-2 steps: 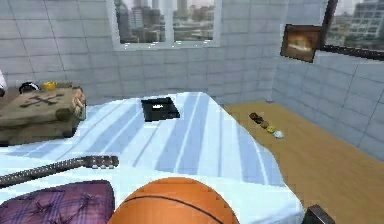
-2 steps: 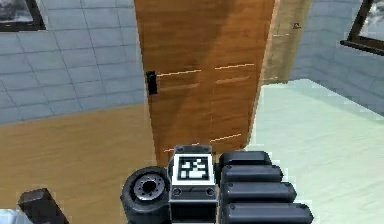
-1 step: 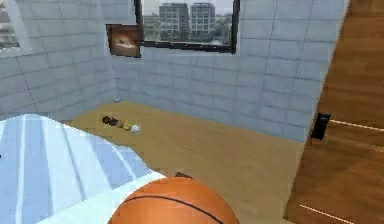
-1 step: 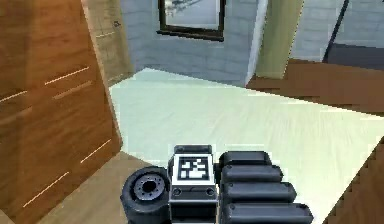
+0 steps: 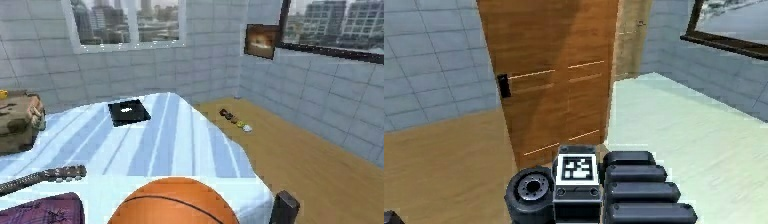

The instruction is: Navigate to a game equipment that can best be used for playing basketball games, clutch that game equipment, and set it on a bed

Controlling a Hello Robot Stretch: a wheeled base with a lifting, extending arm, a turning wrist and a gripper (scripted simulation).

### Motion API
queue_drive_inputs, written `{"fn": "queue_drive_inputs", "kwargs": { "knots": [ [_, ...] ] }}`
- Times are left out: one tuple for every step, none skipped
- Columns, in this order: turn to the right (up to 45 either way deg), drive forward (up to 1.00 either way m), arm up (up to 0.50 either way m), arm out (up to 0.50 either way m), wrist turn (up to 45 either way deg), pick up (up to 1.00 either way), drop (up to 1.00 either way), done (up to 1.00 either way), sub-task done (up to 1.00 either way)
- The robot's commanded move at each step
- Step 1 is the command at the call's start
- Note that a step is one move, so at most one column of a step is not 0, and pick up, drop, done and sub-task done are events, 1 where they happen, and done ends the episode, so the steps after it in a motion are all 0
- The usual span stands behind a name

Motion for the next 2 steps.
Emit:
{"fn": "queue_drive_inputs", "kwargs": {
  "knots": [
    [0.0,0.2,0.0,0.0,0.0,0.0,0.0,0.0,0.0],
    [-45.0,0.0,0.0,0.0,0.0,0.0,0.0,0.0,0.0]
  ]
}}
